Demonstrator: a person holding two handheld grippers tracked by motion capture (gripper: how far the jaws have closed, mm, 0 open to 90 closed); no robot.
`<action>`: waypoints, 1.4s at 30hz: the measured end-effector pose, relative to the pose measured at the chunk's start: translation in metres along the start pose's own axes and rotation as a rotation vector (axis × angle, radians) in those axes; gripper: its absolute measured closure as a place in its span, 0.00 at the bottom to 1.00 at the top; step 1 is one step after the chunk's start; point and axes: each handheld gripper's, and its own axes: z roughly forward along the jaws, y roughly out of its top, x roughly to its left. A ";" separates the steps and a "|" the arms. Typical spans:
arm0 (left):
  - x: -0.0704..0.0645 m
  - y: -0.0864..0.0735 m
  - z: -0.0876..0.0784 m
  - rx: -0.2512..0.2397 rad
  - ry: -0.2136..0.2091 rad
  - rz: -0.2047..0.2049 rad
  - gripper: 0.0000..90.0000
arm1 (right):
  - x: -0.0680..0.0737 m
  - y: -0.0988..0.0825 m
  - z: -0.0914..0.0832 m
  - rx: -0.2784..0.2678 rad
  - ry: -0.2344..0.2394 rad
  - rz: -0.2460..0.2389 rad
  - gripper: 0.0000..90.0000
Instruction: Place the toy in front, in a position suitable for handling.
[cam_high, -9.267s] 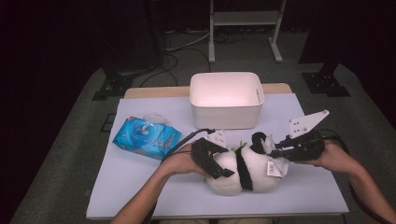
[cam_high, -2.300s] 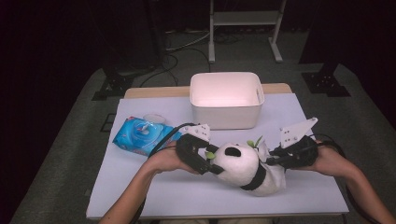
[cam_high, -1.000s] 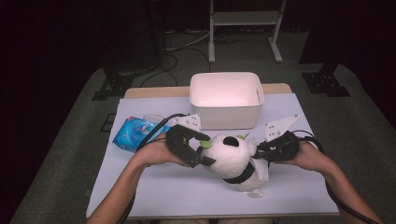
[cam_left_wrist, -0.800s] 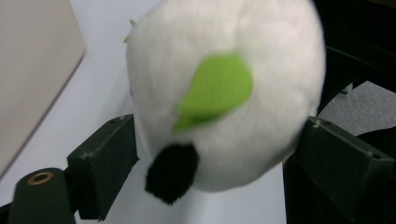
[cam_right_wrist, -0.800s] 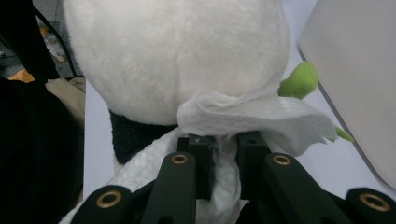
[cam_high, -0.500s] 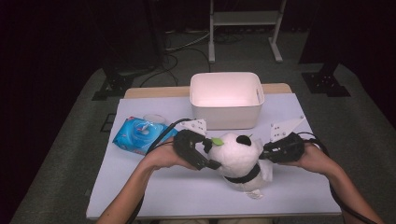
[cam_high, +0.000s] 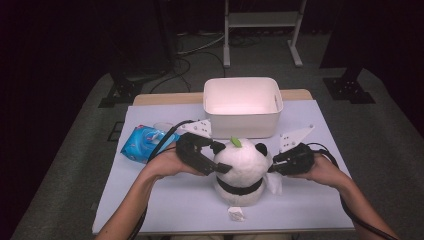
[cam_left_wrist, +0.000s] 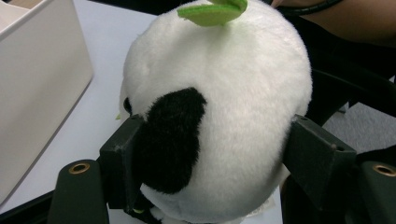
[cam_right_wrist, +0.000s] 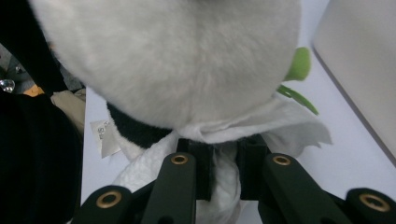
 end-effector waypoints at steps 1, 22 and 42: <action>0.000 0.000 0.001 -0.001 0.003 0.001 0.30 | 0.000 0.001 -0.003 0.000 -0.004 0.000 0.88; -0.002 0.011 0.016 0.013 0.014 0.020 0.30 | 0.015 0.047 -0.059 -0.035 -0.076 -0.100 0.88; -0.008 0.017 0.036 0.061 0.011 0.053 0.19 | 0.020 0.075 -0.047 0.031 -0.065 -0.144 0.88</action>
